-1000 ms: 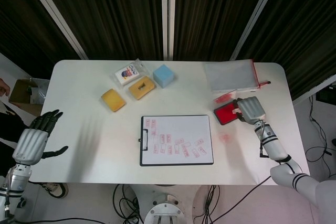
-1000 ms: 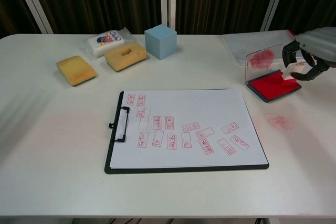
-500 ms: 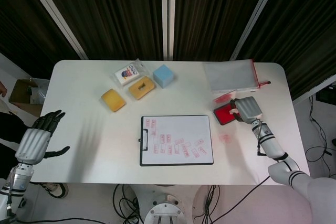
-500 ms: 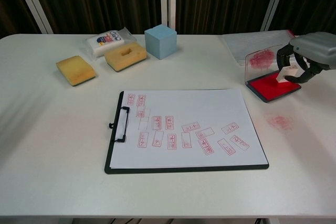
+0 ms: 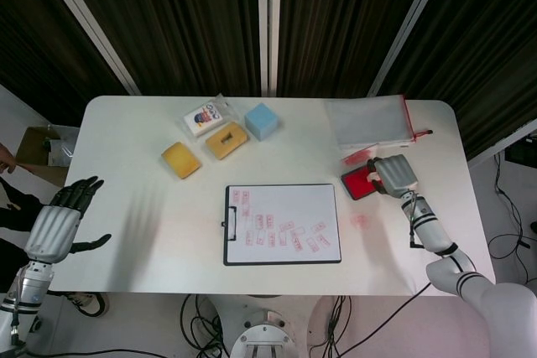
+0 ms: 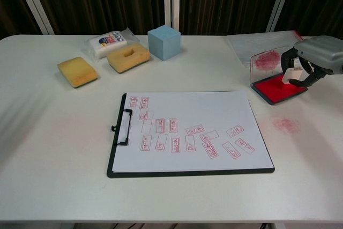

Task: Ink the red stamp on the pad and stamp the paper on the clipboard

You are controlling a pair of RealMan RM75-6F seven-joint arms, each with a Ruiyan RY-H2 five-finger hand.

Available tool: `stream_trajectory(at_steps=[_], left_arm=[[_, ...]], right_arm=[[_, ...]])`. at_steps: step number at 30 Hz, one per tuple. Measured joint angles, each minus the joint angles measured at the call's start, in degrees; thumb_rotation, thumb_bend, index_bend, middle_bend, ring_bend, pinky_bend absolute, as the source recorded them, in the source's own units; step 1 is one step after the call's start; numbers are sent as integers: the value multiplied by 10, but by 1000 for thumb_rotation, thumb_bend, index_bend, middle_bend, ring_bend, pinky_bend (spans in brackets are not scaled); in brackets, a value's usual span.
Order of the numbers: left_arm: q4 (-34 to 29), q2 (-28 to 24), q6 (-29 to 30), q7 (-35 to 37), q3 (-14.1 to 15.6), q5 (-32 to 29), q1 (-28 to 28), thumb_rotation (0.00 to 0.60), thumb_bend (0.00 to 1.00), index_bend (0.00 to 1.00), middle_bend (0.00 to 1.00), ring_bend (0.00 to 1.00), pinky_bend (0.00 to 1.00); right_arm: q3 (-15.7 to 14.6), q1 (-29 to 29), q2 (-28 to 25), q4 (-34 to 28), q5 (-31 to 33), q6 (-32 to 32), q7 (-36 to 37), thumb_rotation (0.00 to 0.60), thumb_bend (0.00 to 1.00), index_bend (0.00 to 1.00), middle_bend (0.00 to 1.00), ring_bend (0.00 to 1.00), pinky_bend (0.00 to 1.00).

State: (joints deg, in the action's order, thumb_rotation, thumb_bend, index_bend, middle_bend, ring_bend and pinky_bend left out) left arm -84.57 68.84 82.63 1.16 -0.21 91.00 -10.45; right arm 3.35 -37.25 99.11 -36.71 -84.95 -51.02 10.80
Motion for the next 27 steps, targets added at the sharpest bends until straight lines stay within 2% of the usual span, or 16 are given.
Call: stream_trajectory(at_steps=[7, 15, 21, 27], left_arm=[[0, 0, 1, 1, 0, 0, 1, 491, 123, 82, 66, 96, 187], [-2, -2, 4, 0, 0, 1, 1, 490, 122, 82, 66, 96, 186], [-4, -2, 4, 0, 0, 3, 0, 488, 123, 82, 66, 96, 187], [-4, -1, 5, 2, 0, 3, 1, 492, 123, 82, 66, 96, 187]], right_arm=[[-6, 3, 10, 19, -3, -6, 13, 600, 388, 759, 624, 658, 824], [0, 2, 5, 12, -8, -40, 34, 600, 390, 760, 625, 658, 823], [4, 2, -20, -32, -12, -61, 34, 600, 390, 760, 631, 658, 824], [4, 4, -59, -114, -18, -79, 14, 600, 390, 763, 635, 658, 824]])
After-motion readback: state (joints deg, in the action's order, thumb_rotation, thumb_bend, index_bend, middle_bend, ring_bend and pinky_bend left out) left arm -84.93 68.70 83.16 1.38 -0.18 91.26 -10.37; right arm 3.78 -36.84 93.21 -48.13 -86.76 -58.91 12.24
